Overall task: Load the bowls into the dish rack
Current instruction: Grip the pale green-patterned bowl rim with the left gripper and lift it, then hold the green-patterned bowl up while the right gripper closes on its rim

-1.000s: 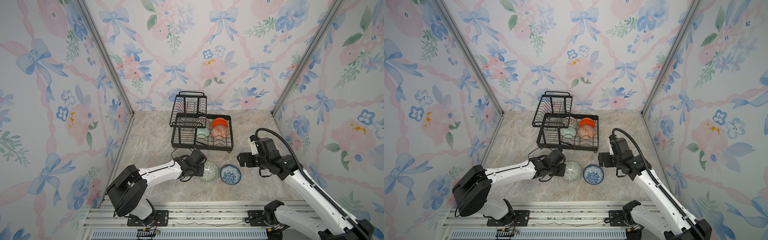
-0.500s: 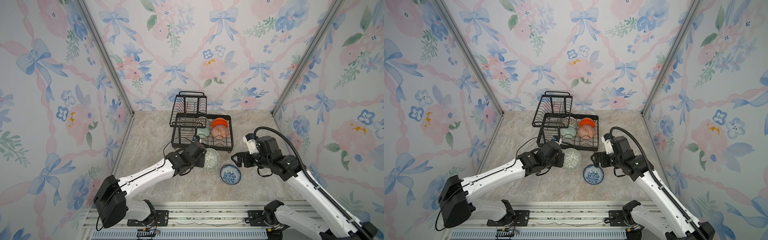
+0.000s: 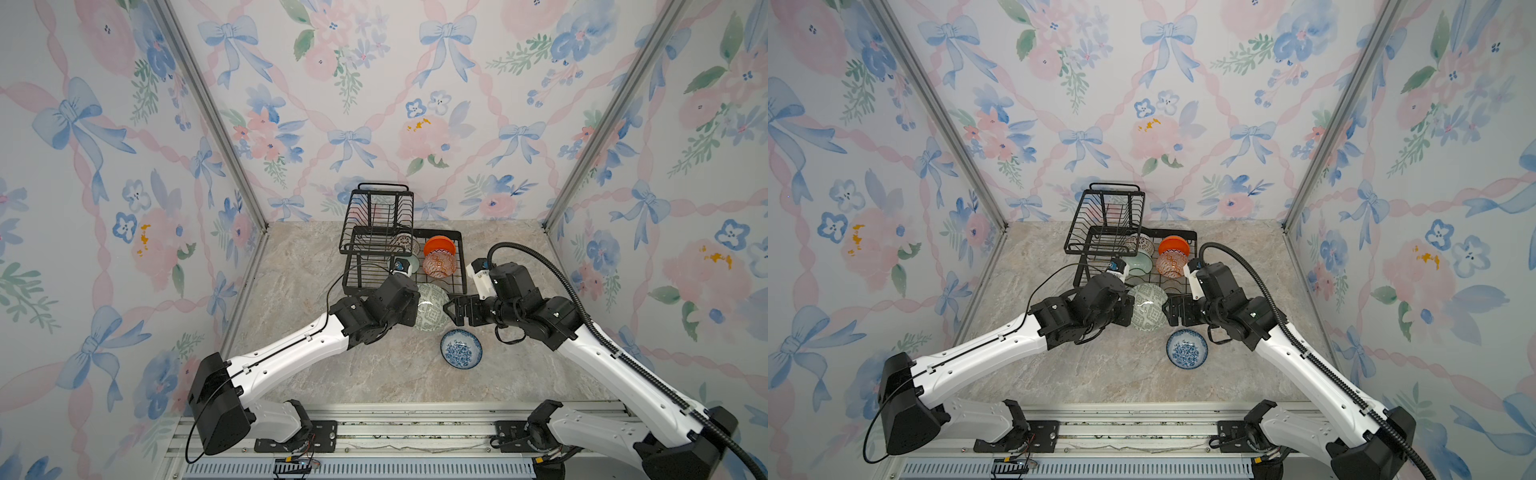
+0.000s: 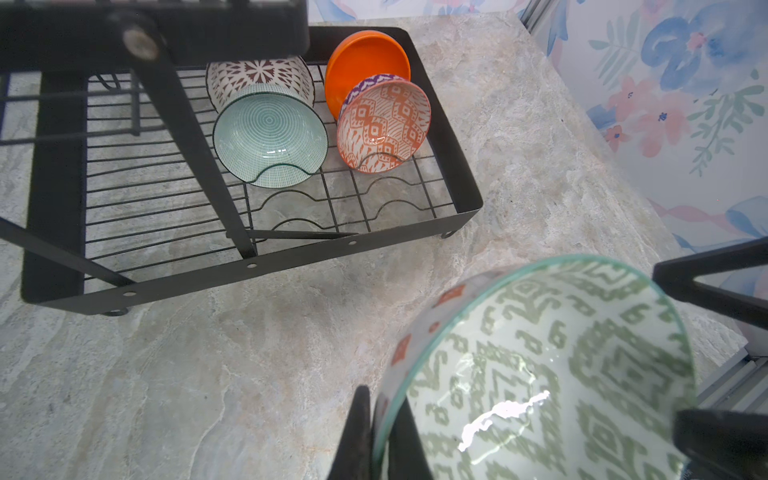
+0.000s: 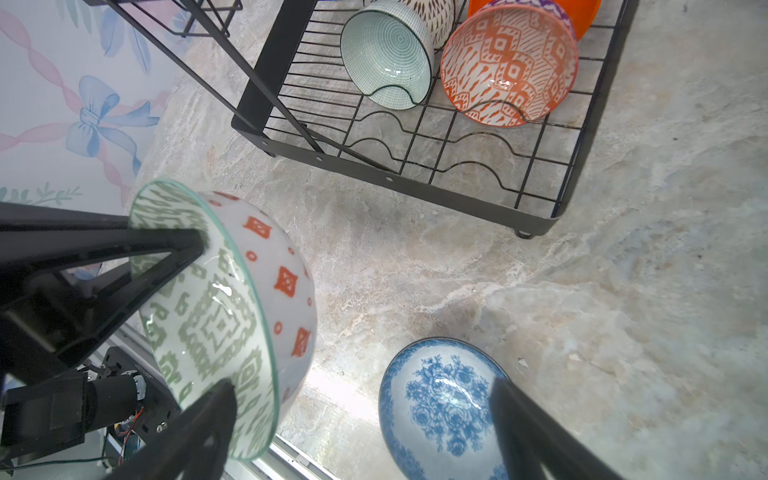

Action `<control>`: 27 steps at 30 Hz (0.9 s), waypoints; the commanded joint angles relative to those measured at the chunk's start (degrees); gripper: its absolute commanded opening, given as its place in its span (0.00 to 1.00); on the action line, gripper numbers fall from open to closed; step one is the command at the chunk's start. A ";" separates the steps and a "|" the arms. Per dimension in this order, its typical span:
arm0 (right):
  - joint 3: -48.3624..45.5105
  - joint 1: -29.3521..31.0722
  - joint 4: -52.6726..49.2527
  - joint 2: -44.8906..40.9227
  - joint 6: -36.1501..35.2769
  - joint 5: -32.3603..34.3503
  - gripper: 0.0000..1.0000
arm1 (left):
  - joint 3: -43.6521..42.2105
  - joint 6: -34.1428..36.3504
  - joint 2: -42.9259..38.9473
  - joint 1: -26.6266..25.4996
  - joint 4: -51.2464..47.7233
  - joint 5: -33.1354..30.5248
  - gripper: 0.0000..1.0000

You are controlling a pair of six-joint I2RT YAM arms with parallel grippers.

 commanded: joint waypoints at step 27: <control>3.71 3.90 3.93 7.10 3.89 3.78 0.36 | 4.47 1.82 1.64 -1.40 1.25 -0.45 0.00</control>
